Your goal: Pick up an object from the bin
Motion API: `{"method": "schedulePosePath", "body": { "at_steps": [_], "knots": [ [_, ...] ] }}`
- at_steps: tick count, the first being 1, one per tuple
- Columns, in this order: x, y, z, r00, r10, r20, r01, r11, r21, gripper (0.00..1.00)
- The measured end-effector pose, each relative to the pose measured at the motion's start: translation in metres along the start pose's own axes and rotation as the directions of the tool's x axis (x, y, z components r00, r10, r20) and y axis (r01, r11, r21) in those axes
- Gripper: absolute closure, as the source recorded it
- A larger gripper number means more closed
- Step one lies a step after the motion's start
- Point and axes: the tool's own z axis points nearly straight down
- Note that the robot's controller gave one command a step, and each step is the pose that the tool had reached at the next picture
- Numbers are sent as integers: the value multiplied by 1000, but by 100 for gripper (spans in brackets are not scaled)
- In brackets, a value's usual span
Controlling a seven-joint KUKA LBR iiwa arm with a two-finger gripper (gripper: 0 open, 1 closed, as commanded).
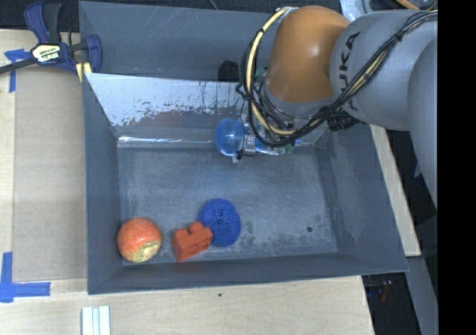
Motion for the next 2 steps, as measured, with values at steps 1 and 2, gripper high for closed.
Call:
{"method": "schedulePosePath", "body": {
  "at_steps": [1,2],
  "knots": [
    [1,0,-7,1000,0,-4,0,1000,0,100],
    [0,0,-23,1000,0,-3,0,1000,0,100]
  ]
}}
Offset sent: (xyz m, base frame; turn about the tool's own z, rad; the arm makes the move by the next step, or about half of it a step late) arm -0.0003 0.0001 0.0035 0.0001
